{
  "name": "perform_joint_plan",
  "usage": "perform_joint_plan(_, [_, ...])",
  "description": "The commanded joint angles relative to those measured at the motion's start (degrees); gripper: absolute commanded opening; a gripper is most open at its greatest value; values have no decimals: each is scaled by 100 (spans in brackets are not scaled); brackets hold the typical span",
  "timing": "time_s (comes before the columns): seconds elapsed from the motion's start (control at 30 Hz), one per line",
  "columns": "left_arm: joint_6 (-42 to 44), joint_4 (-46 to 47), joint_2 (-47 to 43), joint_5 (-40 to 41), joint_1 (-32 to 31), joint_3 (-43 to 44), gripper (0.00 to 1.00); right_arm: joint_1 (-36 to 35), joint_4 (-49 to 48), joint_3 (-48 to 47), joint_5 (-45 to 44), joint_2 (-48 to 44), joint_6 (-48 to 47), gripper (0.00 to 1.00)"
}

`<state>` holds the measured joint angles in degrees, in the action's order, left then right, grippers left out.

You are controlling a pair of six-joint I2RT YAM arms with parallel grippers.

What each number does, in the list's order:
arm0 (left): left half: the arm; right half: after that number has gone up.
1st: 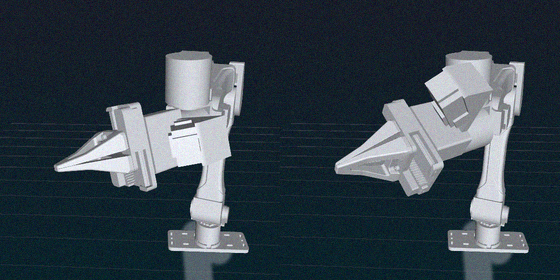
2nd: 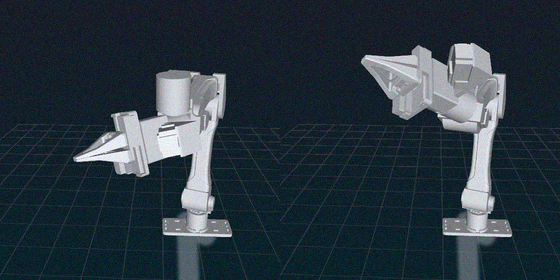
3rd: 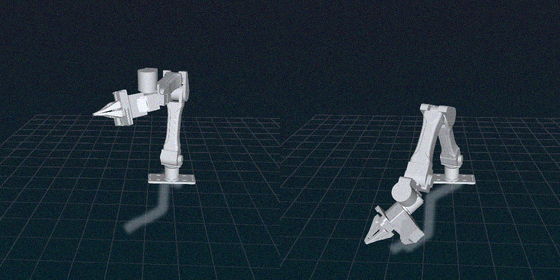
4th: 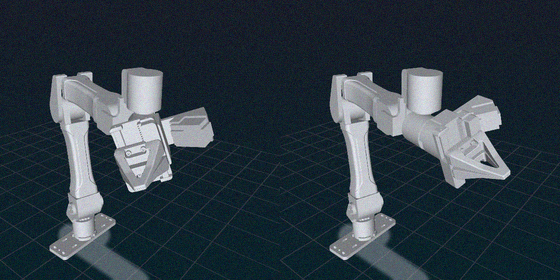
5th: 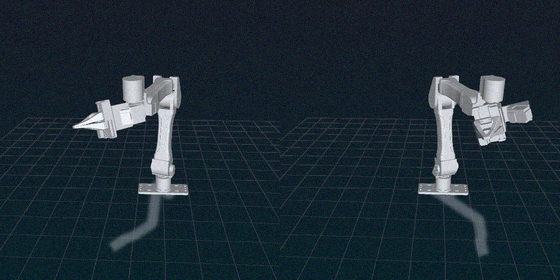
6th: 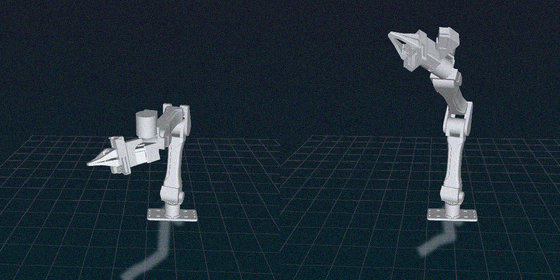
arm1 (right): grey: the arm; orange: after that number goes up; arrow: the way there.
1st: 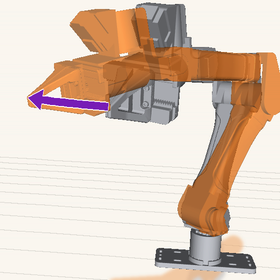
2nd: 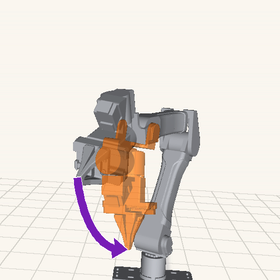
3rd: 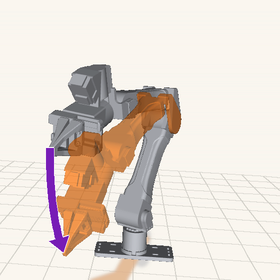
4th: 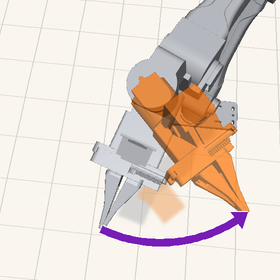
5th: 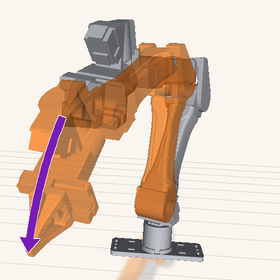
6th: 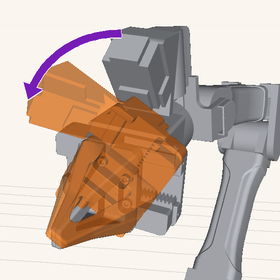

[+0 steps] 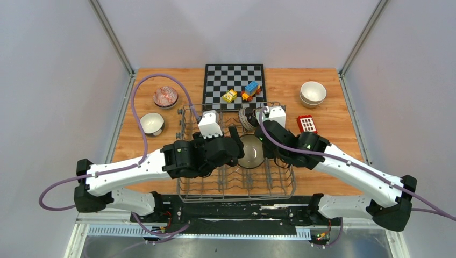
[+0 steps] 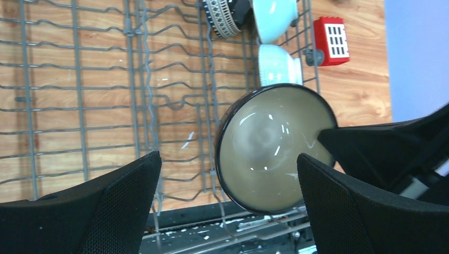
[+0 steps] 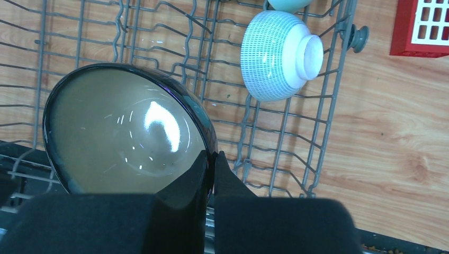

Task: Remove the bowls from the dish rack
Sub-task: Place the bowl at the center of the board.

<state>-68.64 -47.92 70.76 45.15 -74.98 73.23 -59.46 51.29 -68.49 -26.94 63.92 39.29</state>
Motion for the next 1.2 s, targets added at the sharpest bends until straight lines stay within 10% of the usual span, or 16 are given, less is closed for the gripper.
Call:
perform_joint_plan(0.0, [-163, -395, 79, 33, 183, 28, 100, 55, -27, -414, 63, 24, 517, 0])
perform_joint_plan(0.2, [213, 104, 135, -377, 458, -281, 92, 53, -142, -411, 221, 70, 510, 0])
perform_joint_plan(0.4, [287, 261, 307, -608, 517, -307, 52, 49, -175, -332, 218, 99, 538, 0])
perform_joint_plan(1.17, [391, 640, 239, -905, 528, -696, 21, 54, -383, -172, 211, 101, 726, 0])
